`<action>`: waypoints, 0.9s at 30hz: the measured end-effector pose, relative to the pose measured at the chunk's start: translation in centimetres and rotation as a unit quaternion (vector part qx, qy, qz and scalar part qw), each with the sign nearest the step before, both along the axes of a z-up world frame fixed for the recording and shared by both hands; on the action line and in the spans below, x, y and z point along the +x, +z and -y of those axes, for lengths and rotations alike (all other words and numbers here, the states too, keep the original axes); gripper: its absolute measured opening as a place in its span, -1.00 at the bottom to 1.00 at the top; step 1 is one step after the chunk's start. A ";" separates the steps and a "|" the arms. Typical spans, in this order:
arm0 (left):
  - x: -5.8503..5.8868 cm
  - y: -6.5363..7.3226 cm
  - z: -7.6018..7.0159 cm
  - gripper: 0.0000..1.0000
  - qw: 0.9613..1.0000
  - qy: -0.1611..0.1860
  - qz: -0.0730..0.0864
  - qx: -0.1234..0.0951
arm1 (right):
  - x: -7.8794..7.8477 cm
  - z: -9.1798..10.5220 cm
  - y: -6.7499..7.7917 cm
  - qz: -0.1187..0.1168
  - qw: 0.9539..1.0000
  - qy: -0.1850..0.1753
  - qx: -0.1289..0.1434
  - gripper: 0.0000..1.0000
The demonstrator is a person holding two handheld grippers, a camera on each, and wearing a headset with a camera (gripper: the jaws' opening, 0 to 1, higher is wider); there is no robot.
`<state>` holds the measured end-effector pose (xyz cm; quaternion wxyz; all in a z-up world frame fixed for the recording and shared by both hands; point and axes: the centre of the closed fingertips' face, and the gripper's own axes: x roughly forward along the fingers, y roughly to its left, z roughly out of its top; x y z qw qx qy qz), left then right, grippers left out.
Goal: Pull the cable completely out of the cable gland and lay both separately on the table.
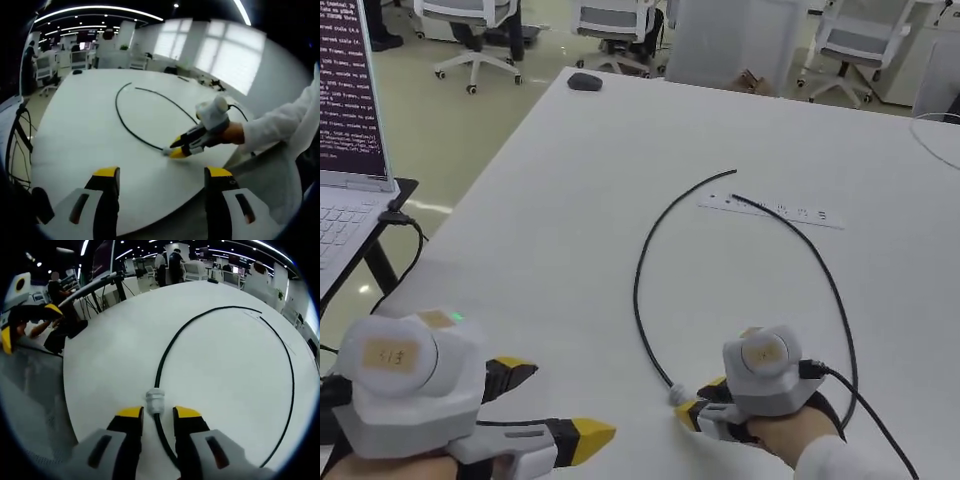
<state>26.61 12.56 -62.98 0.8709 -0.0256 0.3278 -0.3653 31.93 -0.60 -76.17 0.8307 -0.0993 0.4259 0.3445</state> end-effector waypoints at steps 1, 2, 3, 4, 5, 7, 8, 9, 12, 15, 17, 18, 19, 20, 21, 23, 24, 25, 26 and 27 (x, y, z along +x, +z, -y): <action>0.0 0.0 0.0 0.38 1.000 0.000 0.000 0.000 | 0.4 0.1 0.1 0.010 1.000 -0.003 0.001 -0.61; 0.0 0.0 0.0 0.38 1.000 0.000 -0.001 0.000 | 0.4 0.0 0.1 0.009 1.000 -0.001 0.005 -0.63; 0.0 -0.1 0.0 0.38 1.000 0.000 -0.001 0.001 | 0.5 0.0 0.1 0.011 1.000 -0.001 0.010 -0.65; 0.0 -0.1 0.0 0.38 1.000 0.000 -0.001 0.002 | 0.6 -0.1 0.2 0.014 1.000 0.000 0.011 -0.69; 0.0 -0.1 0.0 0.38 1.000 0.000 -0.002 0.002 | 0.5 -0.2 0.1 0.014 1.000 0.002 0.014 -0.74; 0.0 -0.1 0.0 0.38 1.000 0.000 -0.002 0.002 | 0.4 -0.3 0.2 0.018 1.000 0.006 0.017 -0.74; 0.0 -0.1 0.0 0.37 1.000 0.000 -0.002 0.003 | 0.4 -0.3 0.2 0.017 1.000 0.007 0.017 -0.74; 0.0 -0.2 -0.1 0.37 1.000 0.000 -0.002 0.004 | 0.3 -0.3 0.2 0.017 1.000 0.007 0.017 -0.75; 0.0 -0.1 -0.1 0.37 1.000 0.001 -0.002 0.005 | 0.0 -0.1 0.4 0.016 1.000 0.014 0.013 -0.75; 0.1 -0.1 -0.2 0.36 1.000 0.002 0.000 0.007 | -0.2 -0.2 1.1 0.009 0.999 0.007 0.032 -0.76; 0.1 -0.1 -0.2 0.36 1.000 0.003 0.001 0.007 | -0.2 0.0 1.5 0.011 0.999 0.008 0.035 -0.76; 0.1 -0.1 -0.3 0.36 1.000 0.003 0.002 0.008 | -0.2 0.1 1.8 0.013 0.999 0.009 0.037 -0.76; 0.1 -0.1 -0.3 0.36 1.000 0.003 0.003 0.008 | -0.3 0.1 2.1 0.014 0.999 0.009 0.039 -0.76; 0.2 -0.1 -0.3 0.36 1.000 0.002 0.003 0.009 | -0.4 0.2 2.6 0.016 0.999 0.008 0.045 -0.76; 0.1 -0.1 -0.3 0.35 1.000 0.002 0.004 0.010 | -0.4 0.2 2.8 0.016 0.999 0.007 0.048 -0.76; 0.1 -0.1 -0.2 0.35 1.000 -0.001 0.006 0.012 | -0.5 0.3 3.5 0.020 0.998 0.007 0.054 -0.77; 0.1 -0.1 -0.2 0.34 1.000 -0.003 0.008 0.012 | -0.7 0.4 4.0 0.022 0.998 0.010 0.058 -0.77; 0.1 0.0 -0.1 0.33 1.000 -0.006 0.013 0.014 | -0.9 0.3 4.2 0.023 0.998 0.013 0.060 -0.77; 0.1 0.1 0.0 0.30 1.000 -0.010 0.020 0.016 | -1.1 0.3 4.7 0.025 0.998 0.020 0.061 -0.77; 0.1 0.2 0.0 0.28 0.999 -0.013 0.024 0.018 | -1.2 0.2 4.9 0.026 0.997 0.025 0.062 -0.77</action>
